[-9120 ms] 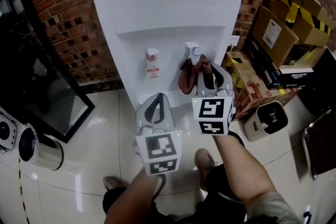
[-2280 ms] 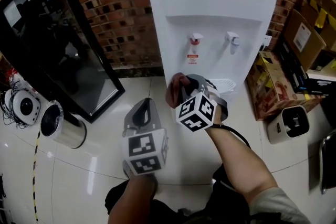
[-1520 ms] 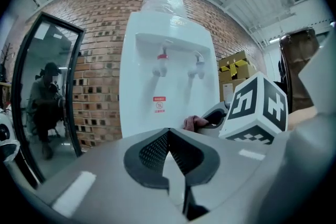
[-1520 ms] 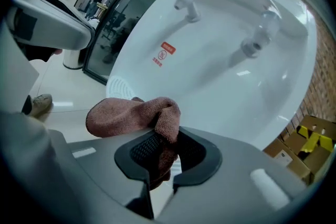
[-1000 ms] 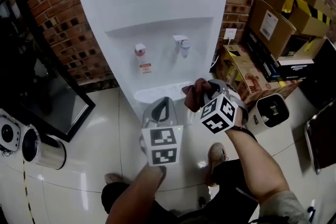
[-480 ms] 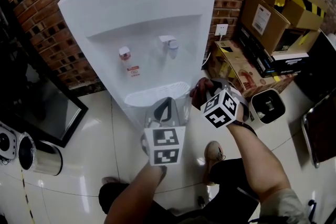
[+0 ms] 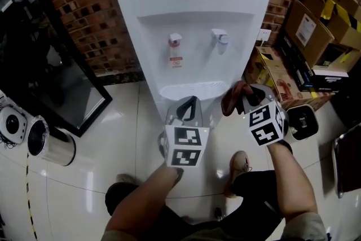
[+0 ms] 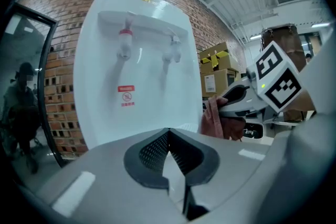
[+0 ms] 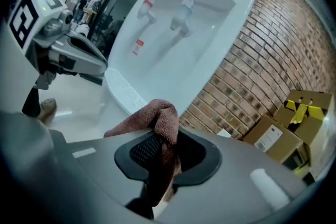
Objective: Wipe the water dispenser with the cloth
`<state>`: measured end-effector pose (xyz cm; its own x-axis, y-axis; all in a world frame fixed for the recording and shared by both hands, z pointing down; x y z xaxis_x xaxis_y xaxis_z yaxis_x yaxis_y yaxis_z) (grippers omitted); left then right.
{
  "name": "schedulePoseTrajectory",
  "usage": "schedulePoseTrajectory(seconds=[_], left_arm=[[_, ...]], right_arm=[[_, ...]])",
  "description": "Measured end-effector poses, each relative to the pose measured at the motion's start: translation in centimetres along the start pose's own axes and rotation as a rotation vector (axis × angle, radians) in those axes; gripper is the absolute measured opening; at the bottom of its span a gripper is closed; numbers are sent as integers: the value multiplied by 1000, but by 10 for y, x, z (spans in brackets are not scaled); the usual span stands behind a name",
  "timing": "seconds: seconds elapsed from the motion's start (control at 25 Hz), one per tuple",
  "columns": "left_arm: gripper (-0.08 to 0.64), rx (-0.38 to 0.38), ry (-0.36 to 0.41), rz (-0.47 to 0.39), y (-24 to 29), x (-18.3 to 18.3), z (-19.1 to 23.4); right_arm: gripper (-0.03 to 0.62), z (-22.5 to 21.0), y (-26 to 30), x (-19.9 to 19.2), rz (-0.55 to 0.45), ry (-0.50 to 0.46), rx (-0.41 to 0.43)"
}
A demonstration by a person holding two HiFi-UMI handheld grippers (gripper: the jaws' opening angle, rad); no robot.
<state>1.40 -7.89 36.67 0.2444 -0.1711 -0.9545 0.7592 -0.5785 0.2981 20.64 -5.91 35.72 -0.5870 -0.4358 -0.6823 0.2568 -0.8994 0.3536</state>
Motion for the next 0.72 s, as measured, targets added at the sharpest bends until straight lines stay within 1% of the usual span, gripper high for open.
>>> schedulePoseTrajectory(seconds=[0.08, 0.16, 0.24, 0.32, 0.36, 0.44, 0.48, 0.52, 0.56, 0.72], left_arm=[[0, 40, 21, 6, -18, 2, 17], [0, 97, 63, 20, -37, 2, 37], [0, 151, 92, 30, -56, 0, 57], [0, 193, 98, 42, -74, -7, 74], [0, 212, 79, 44, -83, -13, 80], [0, 238, -21, 28, -98, -25, 91], [0, 245, -74, 15, -104, -29, 95], [0, 251, -104, 5, -109, -31, 98], [0, 260, -107, 2, -115, -31, 99], [0, 295, -36, 44, -134, -37, 99]], right_arm=[[84, 15, -15, 19, -71, 27, 55], [84, 40, -26, 38, -138, 38, 131], [84, 72, -33, 55, -204, 24, 213], [84, 107, -37, 72, -269, -14, 276], [85, 124, -38, 80, -295, -34, 295], [86, 156, -38, 95, -331, -63, 323], [86, 172, -36, 102, -337, -69, 337], [85, 187, -33, 108, -335, -70, 352], [85, 201, -28, 113, -325, -68, 365], [86, 246, -6, 125, -250, -39, 377]])
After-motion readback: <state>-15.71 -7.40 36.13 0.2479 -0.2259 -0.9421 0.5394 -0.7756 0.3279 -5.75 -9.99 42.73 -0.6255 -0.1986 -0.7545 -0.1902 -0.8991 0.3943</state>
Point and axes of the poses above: the fingertips, and each gripper's own axes: y forward along the fingers, z to its left, x out of its top, the point moved 7 cm from there along -y, backward along the fingers, and after that the axes turned 15 degrees about -x, right-handed, at the moved point
